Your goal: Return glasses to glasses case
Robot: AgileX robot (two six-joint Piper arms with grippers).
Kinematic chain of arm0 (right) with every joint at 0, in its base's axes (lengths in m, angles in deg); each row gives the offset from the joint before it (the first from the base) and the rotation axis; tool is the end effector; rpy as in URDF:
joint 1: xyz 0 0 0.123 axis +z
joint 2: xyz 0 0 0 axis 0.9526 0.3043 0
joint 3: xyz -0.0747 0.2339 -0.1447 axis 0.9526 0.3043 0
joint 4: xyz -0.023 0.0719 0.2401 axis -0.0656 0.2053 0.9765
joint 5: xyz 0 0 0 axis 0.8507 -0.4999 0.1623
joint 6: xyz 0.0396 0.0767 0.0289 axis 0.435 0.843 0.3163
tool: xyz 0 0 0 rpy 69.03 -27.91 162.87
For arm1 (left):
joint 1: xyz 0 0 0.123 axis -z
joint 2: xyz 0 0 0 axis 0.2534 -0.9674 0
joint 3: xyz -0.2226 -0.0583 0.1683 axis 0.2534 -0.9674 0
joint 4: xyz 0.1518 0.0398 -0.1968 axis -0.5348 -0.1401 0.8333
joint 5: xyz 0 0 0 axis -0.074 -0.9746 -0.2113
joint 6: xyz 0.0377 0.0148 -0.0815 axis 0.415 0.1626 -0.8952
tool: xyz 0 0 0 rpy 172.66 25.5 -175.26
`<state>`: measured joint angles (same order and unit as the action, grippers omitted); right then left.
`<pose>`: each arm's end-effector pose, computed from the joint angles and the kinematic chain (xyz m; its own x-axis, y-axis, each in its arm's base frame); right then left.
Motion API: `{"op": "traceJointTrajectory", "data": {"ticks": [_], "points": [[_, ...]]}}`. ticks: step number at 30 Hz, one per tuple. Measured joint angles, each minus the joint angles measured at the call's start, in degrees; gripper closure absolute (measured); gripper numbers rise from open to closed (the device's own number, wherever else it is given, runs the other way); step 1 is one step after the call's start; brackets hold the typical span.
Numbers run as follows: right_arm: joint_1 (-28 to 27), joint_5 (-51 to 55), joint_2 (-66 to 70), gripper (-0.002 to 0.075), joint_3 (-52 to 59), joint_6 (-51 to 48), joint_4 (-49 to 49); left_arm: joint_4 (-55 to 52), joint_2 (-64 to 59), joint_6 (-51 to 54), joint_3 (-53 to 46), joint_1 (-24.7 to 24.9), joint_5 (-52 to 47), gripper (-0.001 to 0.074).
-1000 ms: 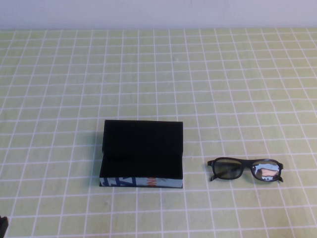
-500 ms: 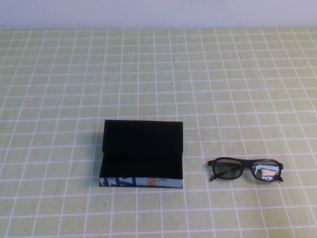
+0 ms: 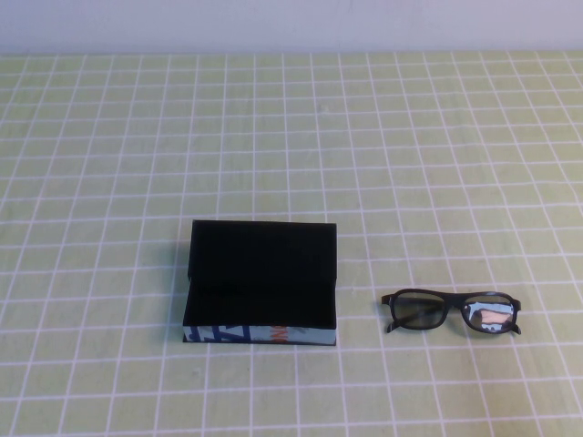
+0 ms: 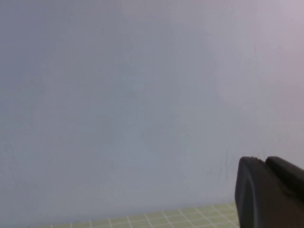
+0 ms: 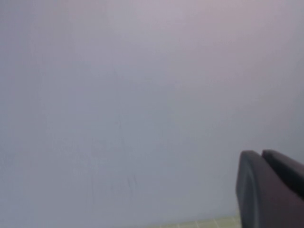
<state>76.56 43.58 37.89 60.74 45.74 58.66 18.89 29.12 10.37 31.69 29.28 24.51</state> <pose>0.0500 -0.0014 0.2336 0.3870 0.1063 -0.9159 -0.0522 0.9943 0.0933 0.0484 -0.0142 0.2316 0.3493 -0.0821 -0.9334 0.2653 0.9641 0.0145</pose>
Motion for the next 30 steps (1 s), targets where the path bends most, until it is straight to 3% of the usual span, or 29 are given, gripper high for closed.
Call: {"op": "traceJointTrajectory", "data": {"ticks": [4,9,12,15,18,24,30], "points": [[0.00,-7.09,0.00,0.0743,0.00,0.00,0.09,-0.11,0.00,-2.08,0.00,0.00,3.93,0.0738],[0.00,-20.22,-0.13,0.0743,0.00,2.02,0.22,-0.11,0.00,-9.00,0.00,0.00,16.55,0.0738],[0.00,-21.65,-0.36,0.0743,-2.62,5.65,0.43,0.01,0.04,-11.34,0.00,0.00,25.62,0.0738],[0.00,-18.29,-0.45,0.0743,-8.88,9.06,0.43,0.01,0.14,-12.23,1.76,0.00,27.22,0.0738],[0.00,-9.41,-0.45,0.0743,-17.93,10.10,0.57,0.01,0.14,-12.47,7.53,0.00,23.52,0.0738],[0.00,5.85,8.78,0.0743,-34.31,10.48,0.57,-0.44,-1.05,-9.06,22.51,0.00,7.13,0.0738],[0.00,25.43,25.35,0.0743,-48.77,10.48,0.57,-0.44,-10.34,-8.94,35.28,0.00,-17.62,0.0738]]}}
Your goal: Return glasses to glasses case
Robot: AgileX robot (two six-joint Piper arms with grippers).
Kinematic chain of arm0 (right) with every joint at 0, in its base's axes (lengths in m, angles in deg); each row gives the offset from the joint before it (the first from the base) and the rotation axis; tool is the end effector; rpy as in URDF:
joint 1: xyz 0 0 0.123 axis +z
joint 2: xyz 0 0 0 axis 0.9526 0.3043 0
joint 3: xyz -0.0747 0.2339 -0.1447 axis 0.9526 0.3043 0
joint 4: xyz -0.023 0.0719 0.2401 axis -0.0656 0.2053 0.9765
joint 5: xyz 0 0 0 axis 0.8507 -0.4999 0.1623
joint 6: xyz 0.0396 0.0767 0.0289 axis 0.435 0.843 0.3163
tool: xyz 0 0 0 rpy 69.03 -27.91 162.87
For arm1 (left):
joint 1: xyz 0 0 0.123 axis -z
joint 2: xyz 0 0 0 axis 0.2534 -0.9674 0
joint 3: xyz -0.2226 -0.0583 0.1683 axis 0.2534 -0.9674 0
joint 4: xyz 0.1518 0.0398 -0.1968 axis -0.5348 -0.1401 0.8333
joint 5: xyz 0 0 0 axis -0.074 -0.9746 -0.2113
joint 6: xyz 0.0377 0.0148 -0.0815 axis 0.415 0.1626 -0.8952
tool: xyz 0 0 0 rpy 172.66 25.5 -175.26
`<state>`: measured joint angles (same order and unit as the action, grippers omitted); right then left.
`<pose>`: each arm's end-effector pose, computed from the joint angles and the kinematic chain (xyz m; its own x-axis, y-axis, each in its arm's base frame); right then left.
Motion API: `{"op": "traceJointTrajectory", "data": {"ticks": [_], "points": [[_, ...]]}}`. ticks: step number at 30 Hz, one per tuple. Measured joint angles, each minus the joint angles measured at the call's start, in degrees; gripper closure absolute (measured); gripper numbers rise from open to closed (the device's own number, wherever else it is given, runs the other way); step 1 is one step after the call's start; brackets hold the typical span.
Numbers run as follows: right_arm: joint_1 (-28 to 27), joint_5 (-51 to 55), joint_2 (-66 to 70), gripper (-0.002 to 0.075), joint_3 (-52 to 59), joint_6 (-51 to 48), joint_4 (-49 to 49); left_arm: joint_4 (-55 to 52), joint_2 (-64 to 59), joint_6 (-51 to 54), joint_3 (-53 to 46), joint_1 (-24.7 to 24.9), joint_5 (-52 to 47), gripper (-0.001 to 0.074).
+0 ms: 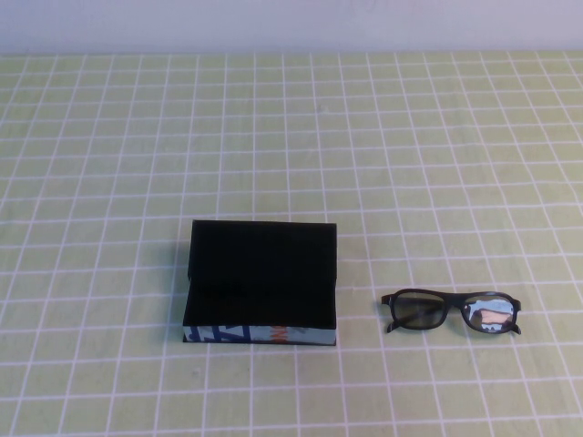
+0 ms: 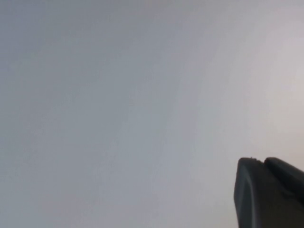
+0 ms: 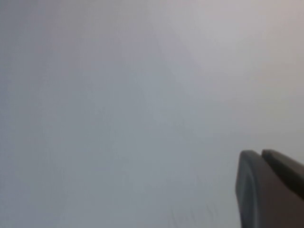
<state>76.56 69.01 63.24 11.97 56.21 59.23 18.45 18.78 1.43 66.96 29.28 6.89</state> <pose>0.0576 0.0061 0.4444 0.3240 0.3000 -0.8972 -0.1883 0.9499 0.2497 0.0155 -0.0039 0.3933 0.4209 -0.2509 -0.8717 0.3116 0.9425 -0.1209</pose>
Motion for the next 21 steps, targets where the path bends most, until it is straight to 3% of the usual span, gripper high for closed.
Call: {"op": "traceJointTrajectory", "data": {"ticks": [5,13,17,21], "points": [[0.00,19.28,16.37,0.0743,-6.66,-0.69,0.00,0.00,-9.57,0.00,5.78,0.00,-18.63,0.0738],[0.08,31.08,32.29,0.0743,-7.18,-4.86,4.71,-1.05,-20.51,0.00,6.03,0.00,-34.50,0.0738],[0.82,36.80,38.49,0.0743,-7.31,-19.53,10.97,-1.14,-24.28,0.00,6.03,0.00,-35.51,0.0738],[5.01,43.39,44.94,0.0743,-11.19,-35.40,14.05,-0.84,-27.04,0.00,6.03,0.00,-35.51,0.0738]]}}
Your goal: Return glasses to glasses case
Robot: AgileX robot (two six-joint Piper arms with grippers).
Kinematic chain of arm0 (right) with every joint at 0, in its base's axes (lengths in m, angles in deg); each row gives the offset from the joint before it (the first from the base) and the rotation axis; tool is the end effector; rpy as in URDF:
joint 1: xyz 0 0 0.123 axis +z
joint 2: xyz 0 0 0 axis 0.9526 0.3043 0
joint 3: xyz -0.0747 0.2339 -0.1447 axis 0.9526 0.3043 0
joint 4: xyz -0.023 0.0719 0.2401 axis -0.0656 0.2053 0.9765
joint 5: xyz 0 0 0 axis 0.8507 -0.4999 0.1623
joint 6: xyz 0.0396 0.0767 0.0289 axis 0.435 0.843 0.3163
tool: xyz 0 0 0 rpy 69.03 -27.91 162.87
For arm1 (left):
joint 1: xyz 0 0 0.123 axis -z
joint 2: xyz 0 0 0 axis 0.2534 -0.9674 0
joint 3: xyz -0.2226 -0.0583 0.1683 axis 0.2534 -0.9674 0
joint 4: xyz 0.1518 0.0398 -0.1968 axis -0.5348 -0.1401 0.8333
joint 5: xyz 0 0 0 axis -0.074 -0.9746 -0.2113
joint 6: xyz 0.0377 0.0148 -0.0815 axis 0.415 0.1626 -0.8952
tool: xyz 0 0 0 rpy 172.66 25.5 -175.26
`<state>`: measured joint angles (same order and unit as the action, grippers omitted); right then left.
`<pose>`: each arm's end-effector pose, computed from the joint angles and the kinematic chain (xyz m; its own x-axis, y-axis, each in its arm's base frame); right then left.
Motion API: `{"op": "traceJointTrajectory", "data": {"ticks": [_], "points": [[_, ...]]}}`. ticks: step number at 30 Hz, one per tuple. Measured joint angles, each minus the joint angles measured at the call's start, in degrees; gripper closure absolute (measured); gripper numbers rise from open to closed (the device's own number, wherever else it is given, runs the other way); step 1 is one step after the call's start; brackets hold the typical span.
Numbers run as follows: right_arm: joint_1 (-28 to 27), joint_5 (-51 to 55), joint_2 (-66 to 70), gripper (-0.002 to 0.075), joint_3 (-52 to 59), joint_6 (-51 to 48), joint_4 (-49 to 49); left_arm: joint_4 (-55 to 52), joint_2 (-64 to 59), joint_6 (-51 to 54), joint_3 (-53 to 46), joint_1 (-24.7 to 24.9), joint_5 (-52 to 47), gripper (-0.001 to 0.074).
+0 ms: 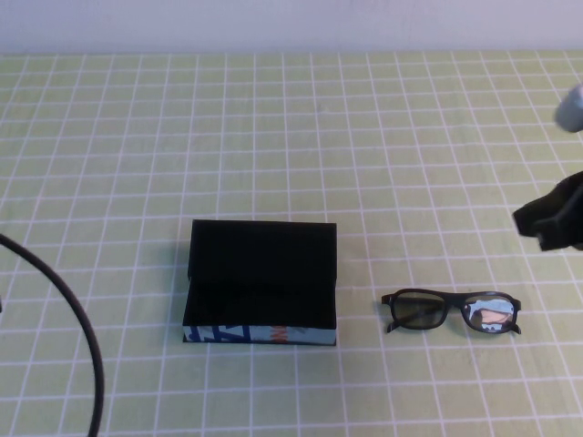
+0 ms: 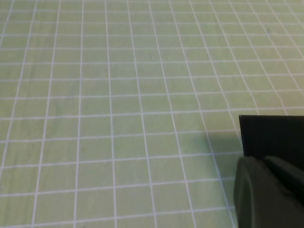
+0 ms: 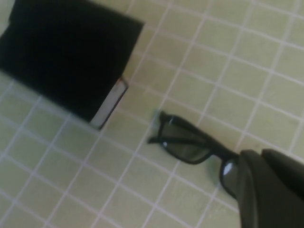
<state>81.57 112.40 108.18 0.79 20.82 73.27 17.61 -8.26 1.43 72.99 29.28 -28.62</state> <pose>0.2346 0.0674 0.3255 -0.6914 -0.3340 -0.6406 -0.5112 0.8528 0.1071 0.1188 -0.0262 0.3377 -0.4799 -0.0180 -0.8771 0.1436 0.9847 -0.0988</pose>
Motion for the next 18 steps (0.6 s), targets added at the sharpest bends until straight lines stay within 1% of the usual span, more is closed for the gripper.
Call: {"op": "traceJointTrajectory", "data": {"ticks": [2,5,7,10,11,12,15,18], "points": [[3.47,3.40,3.34,0.0743,-2.89,-3.02,-2.09,0.26,-0.91,0.00,0.00,0.00,0.00,0.0738],[8.76,7.78,9.11,0.0739,-7.32,-4.80,-10.11,0.40,-1.76,0.00,0.00,0.00,-0.25,0.0738],[11.87,10.24,12.47,0.0712,-9.56,-5.06,-14.62,0.40,-1.92,0.00,0.00,0.00,-0.60,0.0738],[15.69,11.43,16.98,0.0610,-11.91,-5.10,-17.86,0.40,-1.92,0.00,0.00,0.00,-0.83,0.0738],[16.48,11.43,18.38,0.0558,-12.37,-5.10,-18.44,0.40,-1.92,0.00,0.00,0.00,-0.94,0.0738],[17.01,11.31,19.64,0.0503,-12.66,-5.10,-18.87,0.40,-1.92,0.00,0.00,0.00,-1.22,0.0738],[17.43,10.14,23.07,0.0375,-13.11,-5.10,-20.88,0.40,-1.92,0.00,0.00,0.00,-2.16,0.0738],[17.52,9.62,25.90,0.0326,-13.11,-5.10,-23.72,0.40,-1.92,0.00,0.00,0.00,-3.50,0.0738]]}}
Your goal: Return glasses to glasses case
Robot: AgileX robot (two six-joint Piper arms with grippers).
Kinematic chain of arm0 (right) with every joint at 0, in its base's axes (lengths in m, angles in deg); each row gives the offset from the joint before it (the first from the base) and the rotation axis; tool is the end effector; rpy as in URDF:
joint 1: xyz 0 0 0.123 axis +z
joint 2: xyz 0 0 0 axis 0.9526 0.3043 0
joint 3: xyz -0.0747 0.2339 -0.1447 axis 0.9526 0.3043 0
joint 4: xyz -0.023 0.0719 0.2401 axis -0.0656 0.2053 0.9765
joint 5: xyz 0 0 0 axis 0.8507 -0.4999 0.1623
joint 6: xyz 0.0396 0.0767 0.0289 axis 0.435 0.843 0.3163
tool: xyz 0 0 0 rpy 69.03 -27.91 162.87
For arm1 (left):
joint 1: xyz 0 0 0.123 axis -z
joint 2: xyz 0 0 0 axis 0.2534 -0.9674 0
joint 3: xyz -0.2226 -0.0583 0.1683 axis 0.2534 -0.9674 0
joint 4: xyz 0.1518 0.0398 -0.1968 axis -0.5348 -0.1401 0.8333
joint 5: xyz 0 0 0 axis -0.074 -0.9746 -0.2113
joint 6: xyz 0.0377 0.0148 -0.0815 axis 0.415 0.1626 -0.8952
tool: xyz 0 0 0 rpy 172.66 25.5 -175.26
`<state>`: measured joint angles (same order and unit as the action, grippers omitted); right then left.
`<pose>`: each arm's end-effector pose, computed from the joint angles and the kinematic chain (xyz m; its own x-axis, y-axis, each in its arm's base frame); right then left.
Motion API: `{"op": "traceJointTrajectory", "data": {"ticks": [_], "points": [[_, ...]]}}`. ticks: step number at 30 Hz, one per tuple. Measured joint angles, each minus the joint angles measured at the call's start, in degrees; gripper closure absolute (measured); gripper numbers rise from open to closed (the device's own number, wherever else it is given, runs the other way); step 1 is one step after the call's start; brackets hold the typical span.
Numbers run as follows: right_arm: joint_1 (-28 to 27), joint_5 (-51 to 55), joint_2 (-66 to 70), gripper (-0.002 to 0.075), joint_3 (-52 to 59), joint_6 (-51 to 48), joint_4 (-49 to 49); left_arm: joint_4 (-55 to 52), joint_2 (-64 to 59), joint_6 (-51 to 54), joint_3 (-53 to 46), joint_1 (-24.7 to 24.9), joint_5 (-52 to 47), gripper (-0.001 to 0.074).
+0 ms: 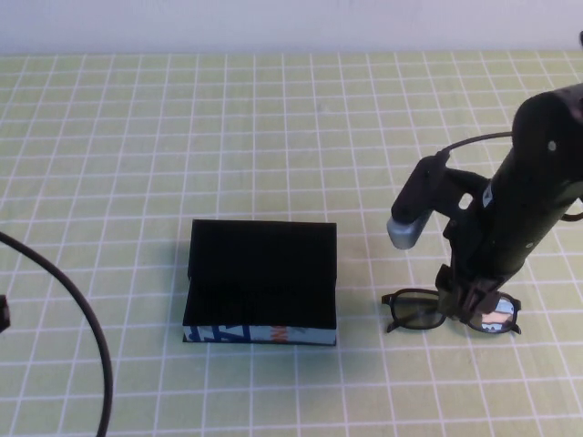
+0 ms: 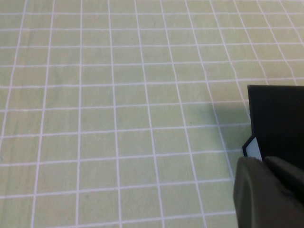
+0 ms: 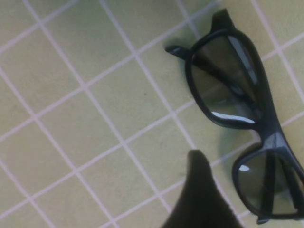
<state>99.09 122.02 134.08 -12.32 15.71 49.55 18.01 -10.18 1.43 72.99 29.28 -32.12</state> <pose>0.2933 0.1493 0.2487 -0.4637 -0.8689 -0.1732 -0.8683 0.4846 -0.1063 0.1229 -0.0273 0.3288 -0.5594 -0.0060 -0.8289 0.1306 0.9868 -0.0953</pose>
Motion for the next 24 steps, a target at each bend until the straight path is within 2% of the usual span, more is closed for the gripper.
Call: {"op": "traceJointTrajectory", "data": {"ticks": [11,16,21,22,24], "points": [[0.00,-5.49,6.31,0.0306,0.00,-2.57,-4.00,0.00,0.00,0.00,0.00,0.00,-1.07,0.0738],[0.00,-6.72,8.39,0.0339,0.00,-3.16,-4.20,0.00,0.00,0.00,0.00,0.00,-1.07,0.0738],[0.00,-6.72,10.38,0.0427,0.00,-3.26,-4.38,0.00,0.00,0.00,0.00,0.00,-1.07,0.0738],[0.00,-6.51,10.53,0.0459,0.00,-3.26,-4.38,0.00,0.00,0.00,0.00,0.00,-1.15,0.0738],[0.00,-5.32,10.62,0.0571,-0.21,-3.38,-4.38,0.09,0.00,0.00,0.00,0.00,-1.15,0.0738]]}}
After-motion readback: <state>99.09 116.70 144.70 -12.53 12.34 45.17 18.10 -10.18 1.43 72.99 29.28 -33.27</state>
